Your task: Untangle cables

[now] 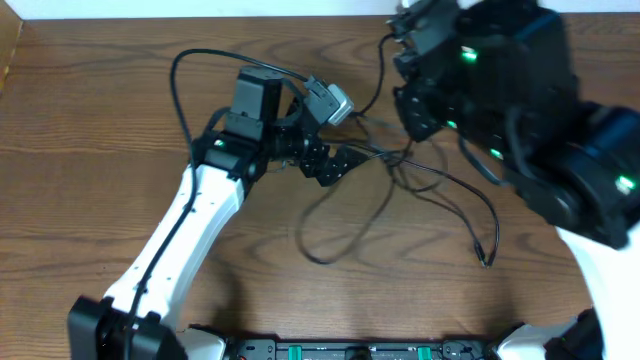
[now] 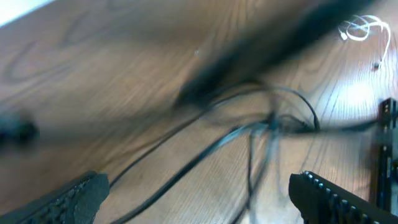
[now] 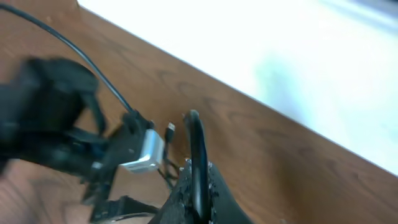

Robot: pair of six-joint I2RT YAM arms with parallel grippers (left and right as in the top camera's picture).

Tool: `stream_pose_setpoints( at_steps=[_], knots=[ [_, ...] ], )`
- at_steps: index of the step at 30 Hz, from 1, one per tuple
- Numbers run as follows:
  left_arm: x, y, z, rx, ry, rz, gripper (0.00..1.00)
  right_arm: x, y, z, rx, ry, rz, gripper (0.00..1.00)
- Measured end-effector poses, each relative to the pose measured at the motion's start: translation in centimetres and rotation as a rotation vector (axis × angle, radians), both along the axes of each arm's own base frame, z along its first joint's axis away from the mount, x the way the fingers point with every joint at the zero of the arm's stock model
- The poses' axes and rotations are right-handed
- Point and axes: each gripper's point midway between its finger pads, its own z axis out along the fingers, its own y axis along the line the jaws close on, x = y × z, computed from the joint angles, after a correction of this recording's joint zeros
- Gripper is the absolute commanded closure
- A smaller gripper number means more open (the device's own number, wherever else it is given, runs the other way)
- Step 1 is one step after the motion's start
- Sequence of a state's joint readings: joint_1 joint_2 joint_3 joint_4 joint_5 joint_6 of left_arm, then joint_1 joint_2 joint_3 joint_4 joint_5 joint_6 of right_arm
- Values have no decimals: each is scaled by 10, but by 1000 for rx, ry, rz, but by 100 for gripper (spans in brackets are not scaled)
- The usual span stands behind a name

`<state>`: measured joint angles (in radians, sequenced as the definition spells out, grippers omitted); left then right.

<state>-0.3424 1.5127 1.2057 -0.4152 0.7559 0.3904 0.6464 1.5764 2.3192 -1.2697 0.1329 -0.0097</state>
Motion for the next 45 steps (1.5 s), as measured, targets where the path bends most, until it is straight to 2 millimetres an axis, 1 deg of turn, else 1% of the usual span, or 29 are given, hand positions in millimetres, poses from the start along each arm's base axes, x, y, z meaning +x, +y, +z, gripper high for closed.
stream_pose_setpoints(
  at_steps=[1, 3, 5, 8, 11, 17, 23, 29, 30, 31, 32, 33, 34, 35, 36, 37, 41, 43, 45],
  knots=[
    [1, -1, -5, 3, 8, -4, 2, -2, -1, 2, 3, -4, 0, 99],
    [5, -3, -13, 8, 21, -6, 2, -11, -9, 18, 27, -39, -1, 99],
    [9, -5, -20, 10, 29, -6, 2, -18, -14, 27, 42, -60, -2, 99],
    [14, -9, -22, 1, 21, -4, 2, -29, -22, 32, 46, -67, -3, 99],
    [16, -19, -14, -30, -11, -19, 2, -33, -26, 31, 39, -59, -4, 99],
    [7, -47, 11, -133, -81, -120, 2, -32, -27, 28, 27, -50, -12, 99],
    [0, -65, 28, -191, -149, -188, 2, -32, -28, 28, 26, -51, -15, 99],
    [-7, -80, 41, -228, -209, -237, 2, -33, -29, 25, 17, -40, -15, 99],
    [-8, -84, 45, -241, -231, -251, 2, -34, -29, 24, 15, -37, -15, 99],
    [-8, -87, 49, -251, -250, -259, 8, -34, -29, 23, 13, -34, -15, 99],
    [-9, -89, 53, -262, -268, -269, 17, -34, -30, 23, 11, -33, -15, 99],
    [-10, -91, 58, -276, -288, -282, 32, -34, -30, 23, 11, -32, -15, 99],
    [-10, -93, 62, -289, -307, -289, 55, -34, -30, 23, 10, -32, -16, 99],
    [-10, -94, 65, -297, -319, -295, 75, -34, -30, 22, 9, -31, -17, 99],
    [-10, -94, 67, -302, -327, -297, 89, -34, -31, 22, 7, -31, -20, 99],
    [-10, -94, 68, -305, -331, -300, 92, -34, -31, 22, 4, -30, -22, 99],
    [-9, -93, 63, -289, -313, -285, 93, -33, -33, 21, -1, -31, -31, 99],
    [-6, -90, 54, -256, -282, -251, 92, -33, -34, 21, -4, -32, -35, 99],
    [1, -84, 40, -200, -242, -191, 93, -33, -35, 21, -8, -33, -43, 99]
  ],
)
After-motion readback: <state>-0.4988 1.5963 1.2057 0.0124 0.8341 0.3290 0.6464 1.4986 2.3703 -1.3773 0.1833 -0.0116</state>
